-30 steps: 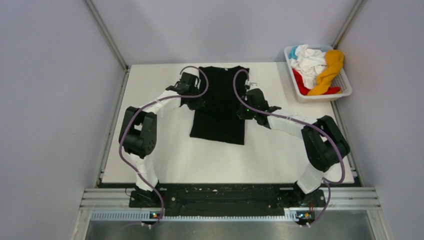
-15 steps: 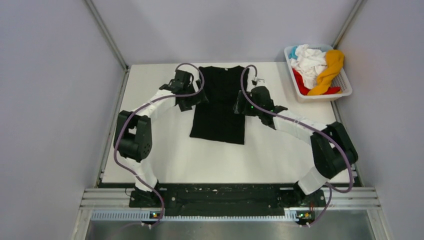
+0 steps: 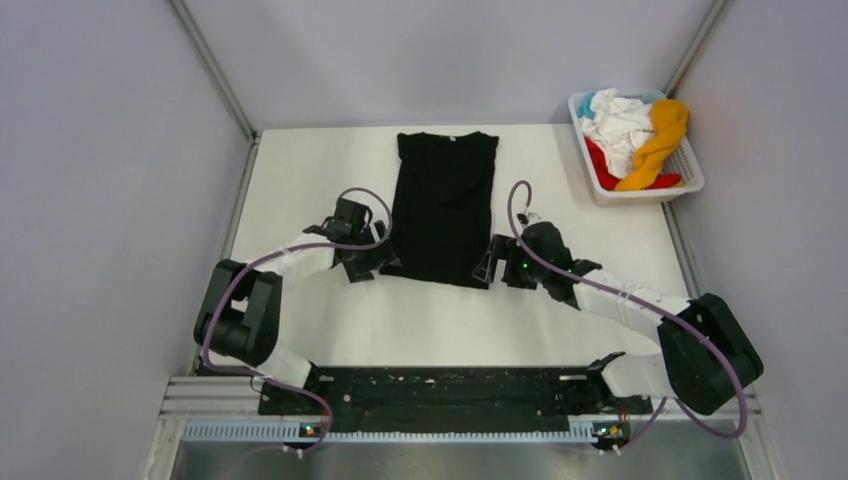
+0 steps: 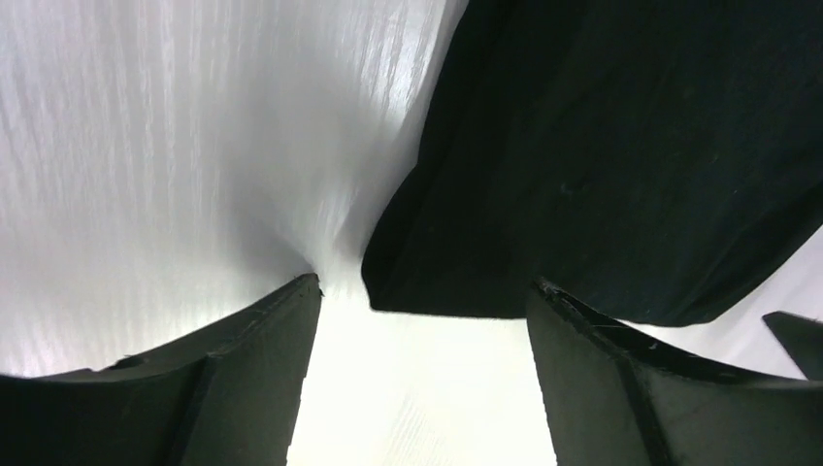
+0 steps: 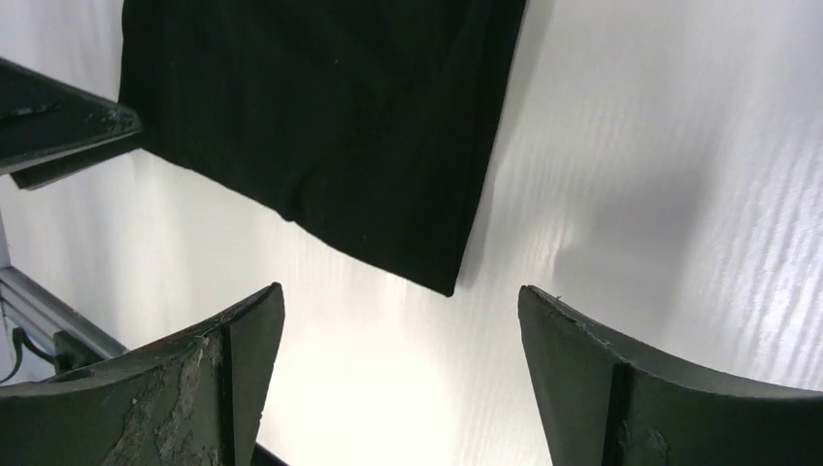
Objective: Fold and stack the t-shirts
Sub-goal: Grab one side of the 2/3 rectangular tshirt with both arms
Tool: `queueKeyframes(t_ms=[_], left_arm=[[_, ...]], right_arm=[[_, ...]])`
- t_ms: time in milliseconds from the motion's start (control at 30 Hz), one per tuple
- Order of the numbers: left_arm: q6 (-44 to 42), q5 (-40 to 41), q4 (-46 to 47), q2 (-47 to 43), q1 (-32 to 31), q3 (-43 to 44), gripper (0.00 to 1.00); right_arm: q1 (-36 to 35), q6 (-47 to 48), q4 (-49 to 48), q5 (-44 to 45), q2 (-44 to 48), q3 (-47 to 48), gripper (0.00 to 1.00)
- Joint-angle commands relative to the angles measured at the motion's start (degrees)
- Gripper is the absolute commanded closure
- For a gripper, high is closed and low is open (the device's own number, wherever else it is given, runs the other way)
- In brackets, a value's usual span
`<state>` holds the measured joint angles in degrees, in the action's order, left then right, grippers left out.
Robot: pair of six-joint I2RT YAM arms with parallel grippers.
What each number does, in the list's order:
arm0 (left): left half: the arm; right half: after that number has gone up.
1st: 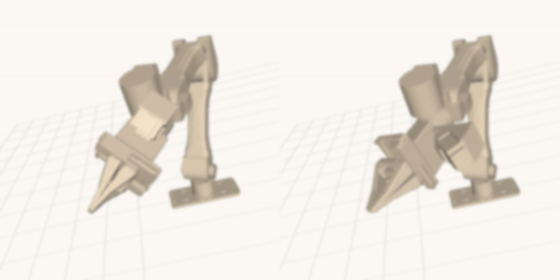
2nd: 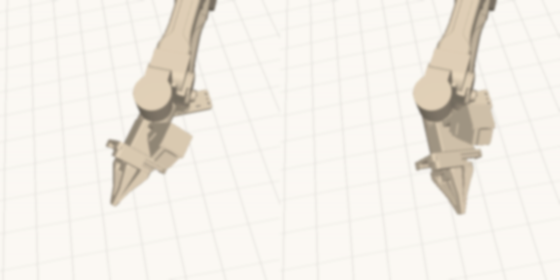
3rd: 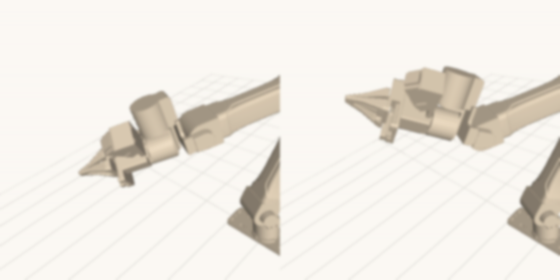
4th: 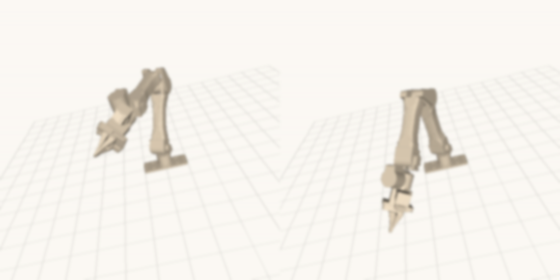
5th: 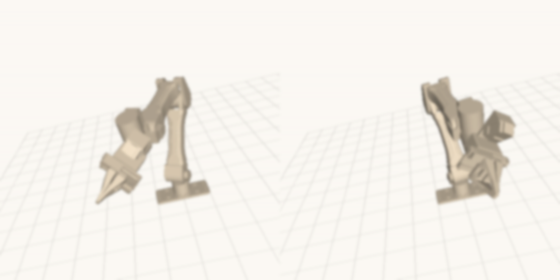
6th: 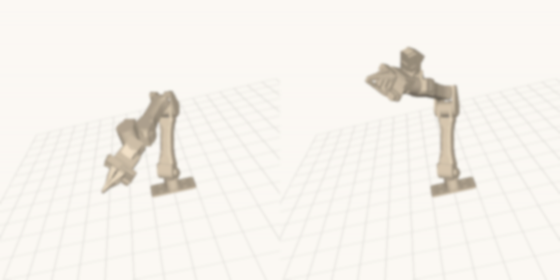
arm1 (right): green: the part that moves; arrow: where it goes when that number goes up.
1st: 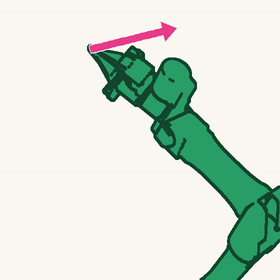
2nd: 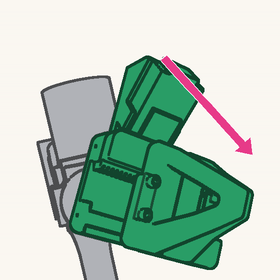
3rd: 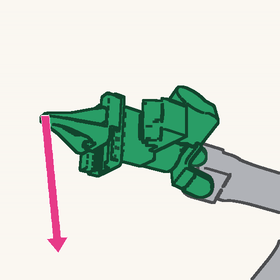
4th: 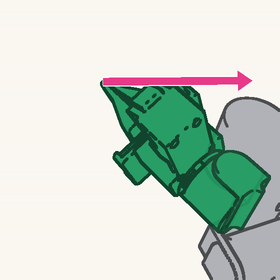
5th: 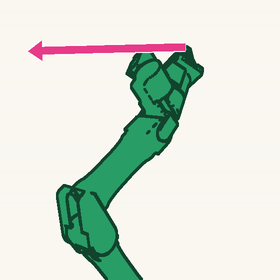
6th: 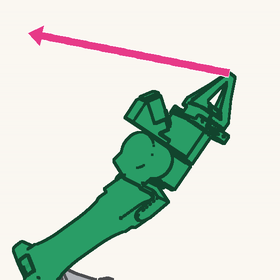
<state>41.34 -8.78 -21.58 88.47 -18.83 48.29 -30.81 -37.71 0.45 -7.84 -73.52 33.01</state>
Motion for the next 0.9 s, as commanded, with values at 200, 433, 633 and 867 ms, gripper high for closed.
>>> queueKeyframes(t_ms=[200,433,633,867], left_arm=[[2.48,-3.97,8.89,4.61,0.2,-2.47,0.6],[3.01,-2.56,8.51,3.11,0.2,-4.25,1.0],[3.03,-1.86,8.4,2.4,0.2,-4.18,1.0],[3.68,-2.07,8.57,2.32,0.2,-4.05,1.0]], right_arm=[[-2.43,-4.01,-1.78,-0.14,-3.05,-0.9,0.09],[-3.88,-6.17,-4.25,-0.01,-7.05,-1.03,0.22],[-4.21,-8.67,-5.88,3.1,-10.11,-1.48,0.38],[-5.37,-9.07,-6.12,2.56,-11.63,-1.31,0.75]])
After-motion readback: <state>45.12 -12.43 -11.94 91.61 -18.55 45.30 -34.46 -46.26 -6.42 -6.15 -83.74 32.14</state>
